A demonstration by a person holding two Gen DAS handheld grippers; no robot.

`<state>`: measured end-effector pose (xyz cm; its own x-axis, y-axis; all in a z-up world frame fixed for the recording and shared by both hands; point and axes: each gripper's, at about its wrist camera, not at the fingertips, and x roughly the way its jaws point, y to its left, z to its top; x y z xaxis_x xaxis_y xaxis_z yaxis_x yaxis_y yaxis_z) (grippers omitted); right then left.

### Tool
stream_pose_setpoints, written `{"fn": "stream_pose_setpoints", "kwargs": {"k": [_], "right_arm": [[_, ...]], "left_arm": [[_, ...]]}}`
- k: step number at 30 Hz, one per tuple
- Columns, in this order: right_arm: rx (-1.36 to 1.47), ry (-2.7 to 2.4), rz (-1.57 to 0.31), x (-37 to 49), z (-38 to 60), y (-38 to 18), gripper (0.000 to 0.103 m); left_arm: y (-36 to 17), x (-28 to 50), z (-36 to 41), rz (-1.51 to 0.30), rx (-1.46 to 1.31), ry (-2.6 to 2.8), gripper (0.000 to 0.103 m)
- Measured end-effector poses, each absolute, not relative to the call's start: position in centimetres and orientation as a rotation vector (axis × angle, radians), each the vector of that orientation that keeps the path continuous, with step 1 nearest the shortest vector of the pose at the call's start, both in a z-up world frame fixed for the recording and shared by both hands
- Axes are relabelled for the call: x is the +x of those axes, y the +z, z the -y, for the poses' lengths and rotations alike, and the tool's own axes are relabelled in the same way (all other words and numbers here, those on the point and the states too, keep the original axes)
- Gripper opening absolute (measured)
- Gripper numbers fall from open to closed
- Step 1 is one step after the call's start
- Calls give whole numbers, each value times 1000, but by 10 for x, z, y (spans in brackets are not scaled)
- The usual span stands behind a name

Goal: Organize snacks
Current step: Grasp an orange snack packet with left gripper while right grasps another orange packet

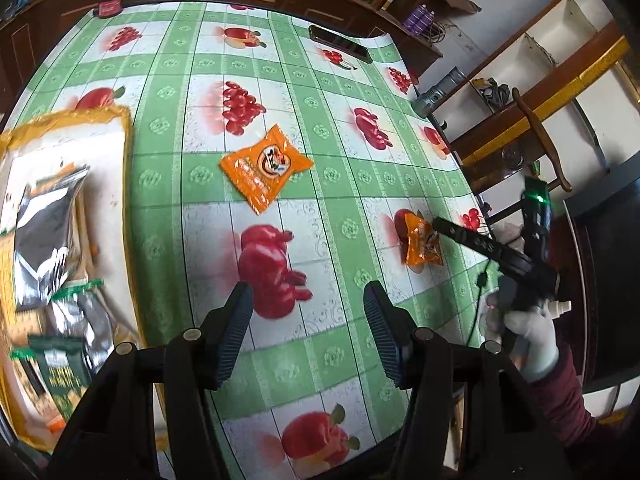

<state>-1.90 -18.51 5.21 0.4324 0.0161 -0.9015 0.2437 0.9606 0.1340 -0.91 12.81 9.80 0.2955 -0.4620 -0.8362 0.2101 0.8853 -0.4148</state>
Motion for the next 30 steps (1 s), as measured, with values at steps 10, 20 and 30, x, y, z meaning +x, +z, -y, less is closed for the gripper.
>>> {"fn": "stream_pose_setpoints", "kwargs": {"k": [10,20,30], "right_arm": [[548,-121,-1125,-36,217,39,68],[606,-116,-1140,-39,213,27,68],[538,-76,-1165,-12,181,25,70]], "left_arm": [[82,68,-114,-1174,-128,-473,57],[45,114,-82,-1175,28,-468,57],[19,122,-76,-1205,103,-421,74]]}}
